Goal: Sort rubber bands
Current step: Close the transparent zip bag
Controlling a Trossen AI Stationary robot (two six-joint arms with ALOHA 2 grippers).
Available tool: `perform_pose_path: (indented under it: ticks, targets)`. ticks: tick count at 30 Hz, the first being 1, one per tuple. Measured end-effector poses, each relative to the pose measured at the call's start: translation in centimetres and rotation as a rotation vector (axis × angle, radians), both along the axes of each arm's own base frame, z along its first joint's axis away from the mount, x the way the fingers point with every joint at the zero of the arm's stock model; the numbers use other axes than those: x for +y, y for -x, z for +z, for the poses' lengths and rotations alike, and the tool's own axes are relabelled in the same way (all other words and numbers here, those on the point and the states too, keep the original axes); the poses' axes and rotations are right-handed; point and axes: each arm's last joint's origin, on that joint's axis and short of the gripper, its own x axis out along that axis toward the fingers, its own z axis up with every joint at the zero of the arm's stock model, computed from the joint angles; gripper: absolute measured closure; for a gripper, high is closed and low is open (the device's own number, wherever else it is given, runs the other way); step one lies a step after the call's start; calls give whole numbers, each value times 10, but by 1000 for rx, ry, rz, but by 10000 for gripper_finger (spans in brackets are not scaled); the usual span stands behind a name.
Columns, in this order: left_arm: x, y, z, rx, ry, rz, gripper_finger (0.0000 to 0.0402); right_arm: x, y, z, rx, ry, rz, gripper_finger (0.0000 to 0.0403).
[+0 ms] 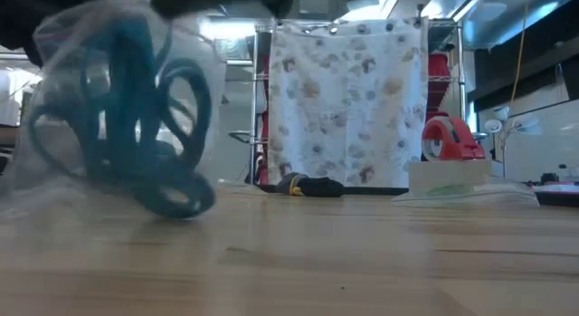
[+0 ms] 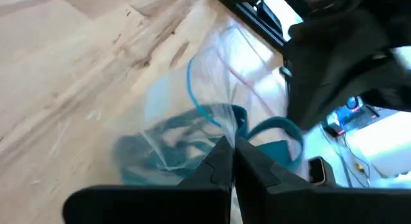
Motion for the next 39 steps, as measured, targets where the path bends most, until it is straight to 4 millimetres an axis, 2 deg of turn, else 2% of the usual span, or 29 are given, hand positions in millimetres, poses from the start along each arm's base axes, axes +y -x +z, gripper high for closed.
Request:
perform_pose_path:
  ticks: [3, 6, 12, 16, 22, 25, 33, 39]
  targets:
    - [0, 1, 4, -10, 42, 7, 402, -1, -3, 18, -16, -2, -15, 402]
    - [-2, 4, 17, -27, 75, -11, 402, -1, -3, 29, -17, -3, -22, 403]
    - [-7, 11, 51, 3, 10, -43, 402, -16, -6, 26, 32, -40, -111, 403]
    - [-5, 12, 50, 60, -102, -63, 401, -16, -11, 22, 7, -50, -87, 403]
    - [-6, 10, 54, 13, -186, -107, 400, -17, -12, 23, 4, -51, -85, 403]
    - [-5, 8, 56, -1, -214, -121, 383, -18, -12, 23, 4, -47, -87, 403]
    - [-5, 14, 72, -52, -181, -335, 301, -17, -12, 23, 7, -54, -92, 403]
    - [7, 34, 76, 47, -176, -400, 288, -18, -12, 23, 3, -52, -104, 403]
